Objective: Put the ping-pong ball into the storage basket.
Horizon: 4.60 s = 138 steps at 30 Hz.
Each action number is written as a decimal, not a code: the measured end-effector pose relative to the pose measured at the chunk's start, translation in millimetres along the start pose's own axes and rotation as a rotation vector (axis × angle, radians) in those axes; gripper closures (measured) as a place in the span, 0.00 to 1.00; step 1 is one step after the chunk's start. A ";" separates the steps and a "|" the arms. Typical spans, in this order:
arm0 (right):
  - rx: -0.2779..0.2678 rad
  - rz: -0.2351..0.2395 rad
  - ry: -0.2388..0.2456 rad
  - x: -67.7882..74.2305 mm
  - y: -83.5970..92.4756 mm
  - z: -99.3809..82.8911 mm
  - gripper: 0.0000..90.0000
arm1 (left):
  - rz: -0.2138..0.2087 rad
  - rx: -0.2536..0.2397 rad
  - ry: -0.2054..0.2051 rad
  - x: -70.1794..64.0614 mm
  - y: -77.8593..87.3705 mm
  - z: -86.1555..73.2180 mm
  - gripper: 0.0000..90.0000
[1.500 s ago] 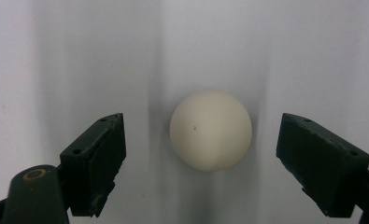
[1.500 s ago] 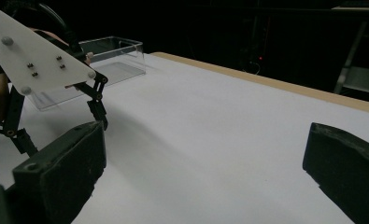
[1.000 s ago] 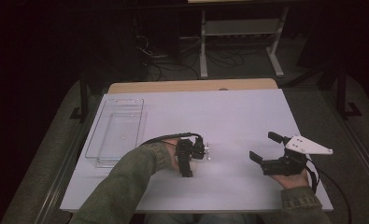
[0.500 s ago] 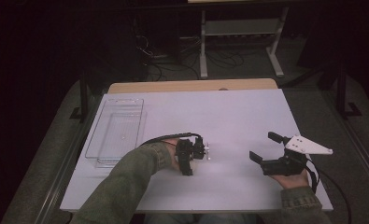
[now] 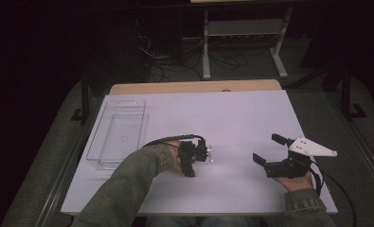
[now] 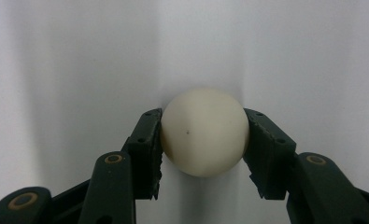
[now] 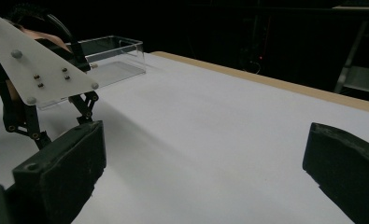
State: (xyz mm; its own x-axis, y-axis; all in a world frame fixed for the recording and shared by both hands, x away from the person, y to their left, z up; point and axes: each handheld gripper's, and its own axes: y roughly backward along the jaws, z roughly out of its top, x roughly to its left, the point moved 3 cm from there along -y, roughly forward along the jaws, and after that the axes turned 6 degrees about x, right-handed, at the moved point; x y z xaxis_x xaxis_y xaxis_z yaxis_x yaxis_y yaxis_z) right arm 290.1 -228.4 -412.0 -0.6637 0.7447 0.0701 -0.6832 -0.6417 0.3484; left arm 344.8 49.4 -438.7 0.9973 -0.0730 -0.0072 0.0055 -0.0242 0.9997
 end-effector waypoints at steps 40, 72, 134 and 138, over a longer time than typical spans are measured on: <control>-0.004 -0.003 -0.003 0.8 0.3 0.6 0.00 | -0.008 -0.003 0.045 1.9 43.2 -15.8 0.57; -0.001 -0.001 0.000 1.0 -0.6 0.3 0.00 | 0.044 -0.028 0.099 4.6 92.5 -49.8 0.57; 0.012 0.000 0.000 1.6 -2.4 -1.1 0.00 | 0.112 -0.049 0.248 9.3 142.6 -131.5 0.57; 0.013 0.000 0.000 1.7 -2.4 -1.2 0.00 | 0.112 -0.047 0.259 9.8 143.9 -137.8 0.57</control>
State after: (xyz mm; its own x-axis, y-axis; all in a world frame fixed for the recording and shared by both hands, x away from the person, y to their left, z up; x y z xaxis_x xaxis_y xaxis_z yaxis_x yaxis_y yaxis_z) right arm 290.3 -225.8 -413.8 -0.6639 0.7445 0.0699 -0.6791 -0.6394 0.3605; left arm 365.5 182.6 -291.6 0.9774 0.1846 0.1033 -0.1082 0.0168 0.9940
